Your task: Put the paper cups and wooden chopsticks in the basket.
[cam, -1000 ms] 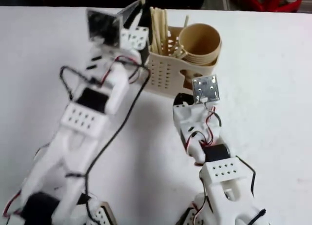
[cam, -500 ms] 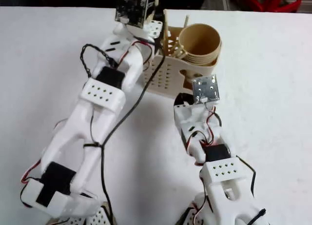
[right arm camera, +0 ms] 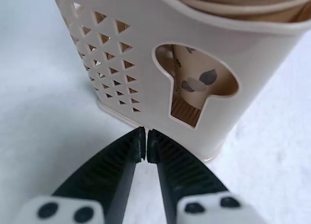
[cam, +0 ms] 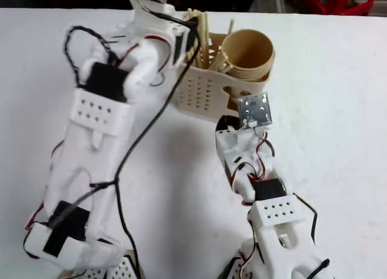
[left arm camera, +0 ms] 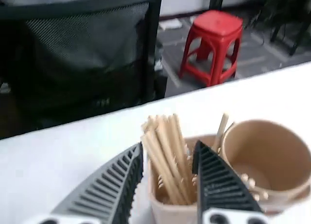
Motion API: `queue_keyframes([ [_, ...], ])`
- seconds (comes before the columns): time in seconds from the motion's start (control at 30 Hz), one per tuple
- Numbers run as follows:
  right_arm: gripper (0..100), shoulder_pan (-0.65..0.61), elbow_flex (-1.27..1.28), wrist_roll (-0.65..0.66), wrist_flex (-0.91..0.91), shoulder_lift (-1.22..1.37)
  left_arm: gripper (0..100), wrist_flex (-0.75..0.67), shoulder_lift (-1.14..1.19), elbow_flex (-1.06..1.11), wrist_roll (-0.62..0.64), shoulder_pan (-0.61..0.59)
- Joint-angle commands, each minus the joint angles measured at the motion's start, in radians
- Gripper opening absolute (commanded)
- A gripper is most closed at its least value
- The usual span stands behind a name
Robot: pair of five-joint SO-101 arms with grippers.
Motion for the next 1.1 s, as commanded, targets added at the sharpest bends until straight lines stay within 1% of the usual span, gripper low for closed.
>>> queue_keyframes([
  [0.0,1.9,0.008,-0.014,0.012,-0.024,-0.027,18,0.265,-0.013,-0.192,-0.055,-0.018],
  [0.2,1.9,0.008,-0.014,0.012,-0.024,-0.027,18,0.522,-0.013,-0.338,-0.066,-0.019],
  [0.3,1.9,0.008,-0.014,0.012,-0.024,-0.025,18,0.637,-0.013,-0.408,-0.12,-0.018],
  [0.4,1.9,0.008,-0.014,0.012,-0.024,-0.025,18,0.756,-0.013,-0.496,-0.126,-0.018],
  [0.5,1.9,0.005,-0.014,0.012,-0.024,-0.025,18,0.767,-0.067,-0.454,-0.124,-0.036],
  [0.77,1.9,0.004,-0.014,0.012,-0.022,-0.025,18,0.741,-0.354,-0.104,-0.104,-0.045],
  [1.07,1.9,0.004,-0.014,0.012,-0.022,-0.025,18,0.741,-0.535,0.189,-0.101,-0.047],
])
